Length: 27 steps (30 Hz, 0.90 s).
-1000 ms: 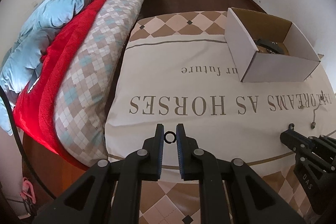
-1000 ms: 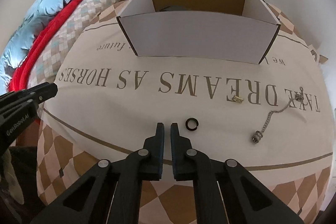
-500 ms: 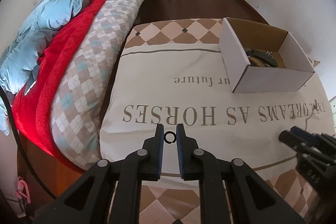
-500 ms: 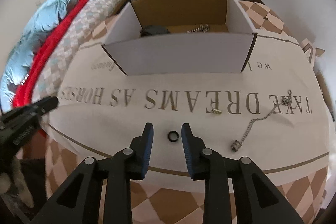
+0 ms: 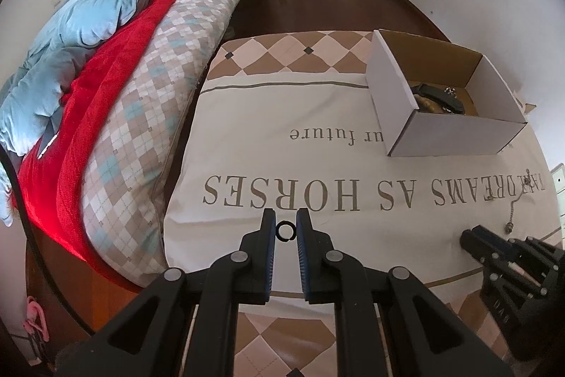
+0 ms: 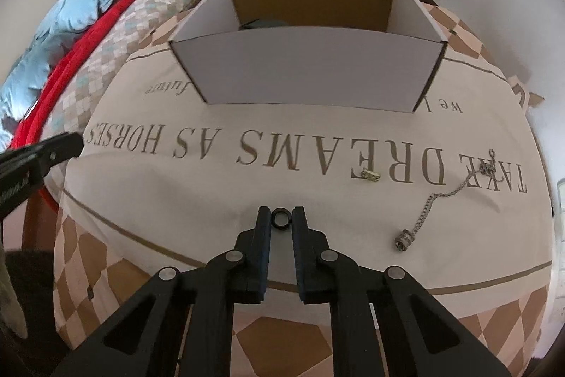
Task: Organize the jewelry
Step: 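Carry both black rings over the white box and open both grippers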
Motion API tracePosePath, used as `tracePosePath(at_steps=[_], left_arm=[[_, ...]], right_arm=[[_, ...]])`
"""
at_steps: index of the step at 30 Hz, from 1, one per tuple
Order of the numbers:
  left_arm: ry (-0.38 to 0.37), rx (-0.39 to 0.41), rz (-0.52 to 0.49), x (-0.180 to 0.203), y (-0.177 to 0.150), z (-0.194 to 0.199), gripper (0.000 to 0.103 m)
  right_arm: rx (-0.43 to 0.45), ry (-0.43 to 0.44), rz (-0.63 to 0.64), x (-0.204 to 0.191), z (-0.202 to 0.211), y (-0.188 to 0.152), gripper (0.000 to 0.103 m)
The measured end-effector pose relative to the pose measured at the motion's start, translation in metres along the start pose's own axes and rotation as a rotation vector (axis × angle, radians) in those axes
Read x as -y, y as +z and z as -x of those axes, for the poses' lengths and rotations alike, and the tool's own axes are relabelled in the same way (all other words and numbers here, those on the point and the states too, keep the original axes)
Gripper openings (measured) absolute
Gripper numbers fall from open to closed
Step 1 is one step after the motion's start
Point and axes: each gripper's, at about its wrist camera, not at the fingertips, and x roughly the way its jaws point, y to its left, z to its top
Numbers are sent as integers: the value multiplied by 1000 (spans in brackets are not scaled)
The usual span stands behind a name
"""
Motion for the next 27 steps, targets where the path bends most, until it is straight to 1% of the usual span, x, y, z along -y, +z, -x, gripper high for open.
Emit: tracePosePath(at_steps=[5,7,9,11,13,14,15,16,17,18,19,21,22,24,25,27], left_arm=[[-23,11,-9,9,5,9,9],[-53,22,-12,18,14,16,9],[-80,40,-17,28,27,25,9],[-124,56,-16,39,45,32,9],[-172,73,-18,52,70,38,9],[-192,73,-16,56,79,38,9],[-217,69,-12,60,90,37,9],[-244,58,-11,64,102,35,9],[-268,46,-4,67,111,32,9],[-291,35,2,70,122,27,9],[-303,14,-5,74,132,20,9],[-325,-18,-5,79,148,7,9],[-327,-32,-9,81,152,2,9],[-349,-76,4,84,165,-13,9],[-357,-88,12,84,169,-17,9],[-383,-114,26,84,174,-23,9]], right_arm=[[51,25,-36,8,16,0,12],[87,40,-61,15,32,8,12],[130,51,-81,24,50,20,12],[174,66,-108,36,69,37,12],[202,85,-136,51,83,57,12],[202,85,-136,51,83,57,12],[212,96,-152,59,86,67,12],[224,136,-198,78,89,87,12],[224,136,-198,78,89,87,12],[222,167,-230,87,87,97,12],[213,222,-289,105,81,114,12],[194,267,-342,120,72,129,12],[173,307,-372,128,64,137,12],[150,338,-415,136,54,143,12],[132,370,-442,142,47,147,12],[117,396,-476,147,40,149,12]])
